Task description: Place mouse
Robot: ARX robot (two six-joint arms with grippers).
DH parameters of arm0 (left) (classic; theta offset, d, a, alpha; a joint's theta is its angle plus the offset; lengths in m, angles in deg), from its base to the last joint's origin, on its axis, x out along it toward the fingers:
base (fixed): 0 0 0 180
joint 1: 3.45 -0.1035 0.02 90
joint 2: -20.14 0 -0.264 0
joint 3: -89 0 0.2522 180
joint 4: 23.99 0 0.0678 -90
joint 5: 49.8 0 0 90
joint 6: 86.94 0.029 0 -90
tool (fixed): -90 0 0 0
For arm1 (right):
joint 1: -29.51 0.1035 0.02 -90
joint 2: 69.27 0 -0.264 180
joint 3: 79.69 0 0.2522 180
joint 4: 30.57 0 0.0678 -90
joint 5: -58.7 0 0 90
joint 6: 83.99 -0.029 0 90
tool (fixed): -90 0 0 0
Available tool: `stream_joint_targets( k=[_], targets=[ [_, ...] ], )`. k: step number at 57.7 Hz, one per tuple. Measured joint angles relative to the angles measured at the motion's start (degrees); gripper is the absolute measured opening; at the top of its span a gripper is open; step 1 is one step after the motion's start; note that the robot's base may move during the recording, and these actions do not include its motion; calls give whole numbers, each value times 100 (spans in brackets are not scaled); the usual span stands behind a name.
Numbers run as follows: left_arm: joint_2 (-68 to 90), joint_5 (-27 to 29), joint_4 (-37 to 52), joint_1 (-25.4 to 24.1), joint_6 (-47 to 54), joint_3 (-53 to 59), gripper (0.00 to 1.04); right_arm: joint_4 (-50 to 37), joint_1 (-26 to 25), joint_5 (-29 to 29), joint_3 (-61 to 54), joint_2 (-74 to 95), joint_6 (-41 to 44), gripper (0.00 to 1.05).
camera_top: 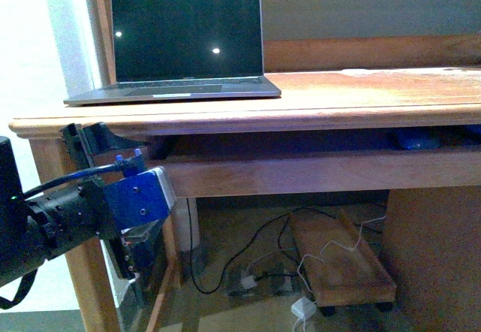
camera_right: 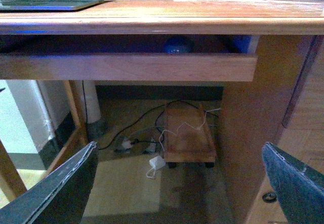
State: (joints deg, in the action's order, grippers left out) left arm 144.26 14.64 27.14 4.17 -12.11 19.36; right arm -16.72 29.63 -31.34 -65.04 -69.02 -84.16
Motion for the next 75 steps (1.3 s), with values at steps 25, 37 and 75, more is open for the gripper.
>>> stream_joint_targets(
  k=[25,37,75],
  targets=[
    [-1034,-238,-2352,0,-546,509,97,0,0,2,0,0,0,97],
    [-2184,-839,-3711,-31,-1180,1187,97,0,0,0,0,0,0,97],
    [-7359,2,-4837,199,-8389,2933,97,0,0,0,0,0,0,97]
  ],
)
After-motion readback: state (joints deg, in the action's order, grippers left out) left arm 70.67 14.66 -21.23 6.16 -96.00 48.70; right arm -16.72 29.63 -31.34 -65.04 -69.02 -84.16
